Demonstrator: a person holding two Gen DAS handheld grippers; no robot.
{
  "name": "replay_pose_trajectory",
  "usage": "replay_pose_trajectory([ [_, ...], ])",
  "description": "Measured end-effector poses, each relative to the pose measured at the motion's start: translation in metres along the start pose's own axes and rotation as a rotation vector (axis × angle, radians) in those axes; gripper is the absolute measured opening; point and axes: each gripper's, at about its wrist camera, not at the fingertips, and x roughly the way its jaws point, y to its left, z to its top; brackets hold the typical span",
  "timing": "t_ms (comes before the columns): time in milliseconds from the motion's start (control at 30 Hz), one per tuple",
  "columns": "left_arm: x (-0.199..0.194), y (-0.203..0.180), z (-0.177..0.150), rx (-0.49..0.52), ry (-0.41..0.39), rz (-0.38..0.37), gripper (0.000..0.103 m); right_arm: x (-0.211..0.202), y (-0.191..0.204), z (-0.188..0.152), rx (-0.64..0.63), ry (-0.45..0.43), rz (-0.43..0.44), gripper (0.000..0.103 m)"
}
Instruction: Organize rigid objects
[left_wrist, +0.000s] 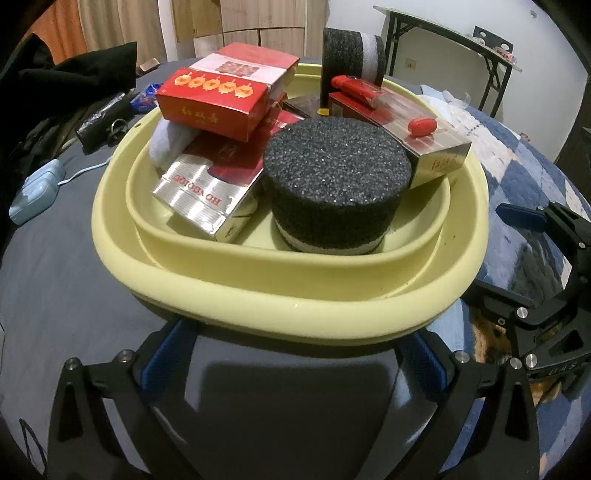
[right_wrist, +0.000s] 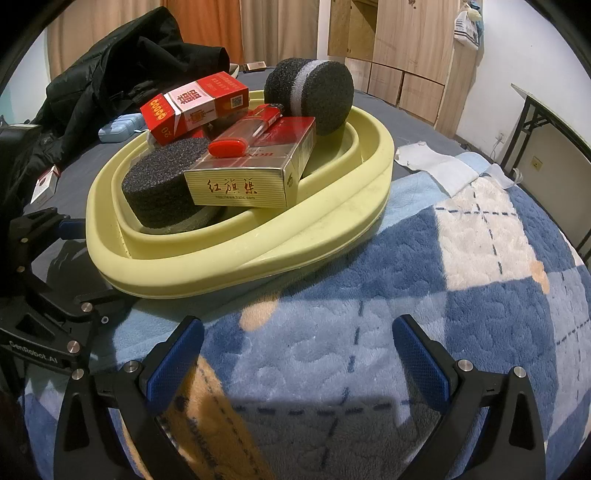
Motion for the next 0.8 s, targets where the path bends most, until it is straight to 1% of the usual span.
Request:
replay_pose_trajectory([
  [100,0.0024,-0.0001,0.0037,0.0,0.005,0.002,0.103,-0.0002,-0.0004,-0.0001,0.0,0.0,0.0,0.103],
  [167,0.0019,0.0007,0.0016,0.0,-0.015,-0.002,0.103,-0.0001,-0.0004,-0.0001,0.0,0.0,0.0,0.103],
  [333,0.0017,0.002,0.0019,-0.001,-0.029,-0.005,0.103,-0.0001,-0.0003,-0.0001,0.0,0.0,0.001,0.103],
  [800,0.0011,0.002,0.0003,0.003,-0.037,-0.009,0.103,-0.0005,-0.001,-0.0002,-0.001,0.0,0.0,0.103],
])
